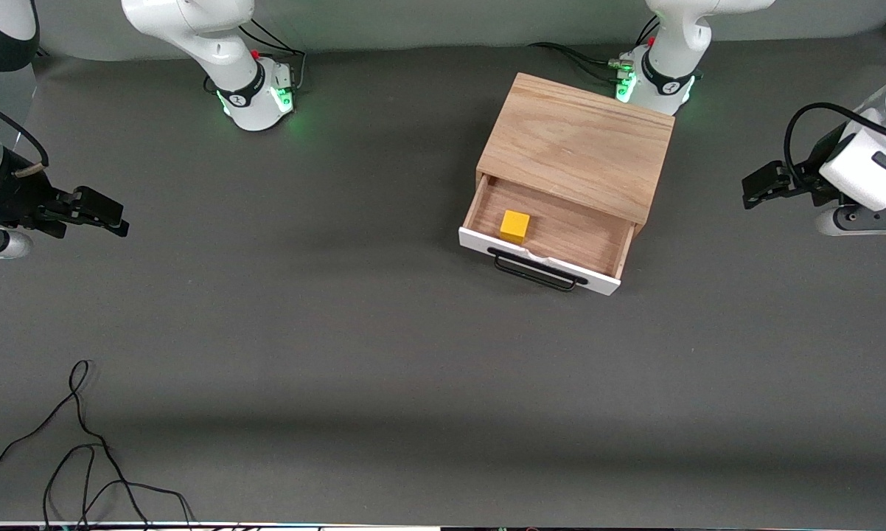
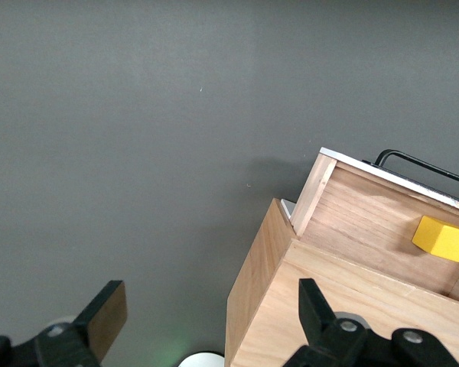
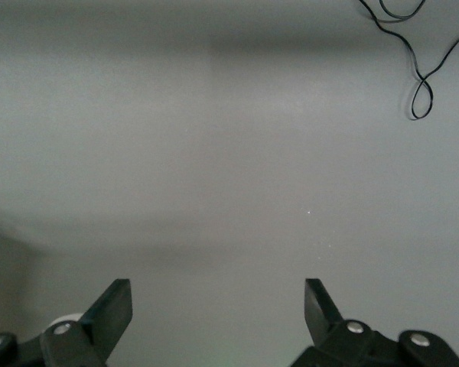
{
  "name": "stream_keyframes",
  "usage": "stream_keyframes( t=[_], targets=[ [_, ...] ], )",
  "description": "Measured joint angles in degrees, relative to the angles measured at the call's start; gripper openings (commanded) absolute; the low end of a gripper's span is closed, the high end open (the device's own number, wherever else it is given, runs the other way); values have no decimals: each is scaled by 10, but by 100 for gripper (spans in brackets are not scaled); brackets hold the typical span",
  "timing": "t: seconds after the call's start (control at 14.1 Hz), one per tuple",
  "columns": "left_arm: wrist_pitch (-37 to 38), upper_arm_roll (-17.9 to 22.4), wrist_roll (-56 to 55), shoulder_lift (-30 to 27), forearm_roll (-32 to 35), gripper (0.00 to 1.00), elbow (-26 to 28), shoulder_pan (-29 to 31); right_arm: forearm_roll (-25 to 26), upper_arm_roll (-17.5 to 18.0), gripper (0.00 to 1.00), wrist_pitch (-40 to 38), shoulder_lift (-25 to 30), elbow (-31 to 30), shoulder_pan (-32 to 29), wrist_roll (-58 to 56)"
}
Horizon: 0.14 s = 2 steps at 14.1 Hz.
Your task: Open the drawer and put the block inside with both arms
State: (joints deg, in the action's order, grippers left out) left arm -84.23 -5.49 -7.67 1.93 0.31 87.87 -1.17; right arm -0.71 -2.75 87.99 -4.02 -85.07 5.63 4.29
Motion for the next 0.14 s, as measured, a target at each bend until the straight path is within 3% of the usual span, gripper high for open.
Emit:
stream_keyframes(
  t=[0.14],
  targets=[
    [-1,1,0,0,0,100,0,0,0,-2,100,0,0,-1,0,-1]
  ],
)
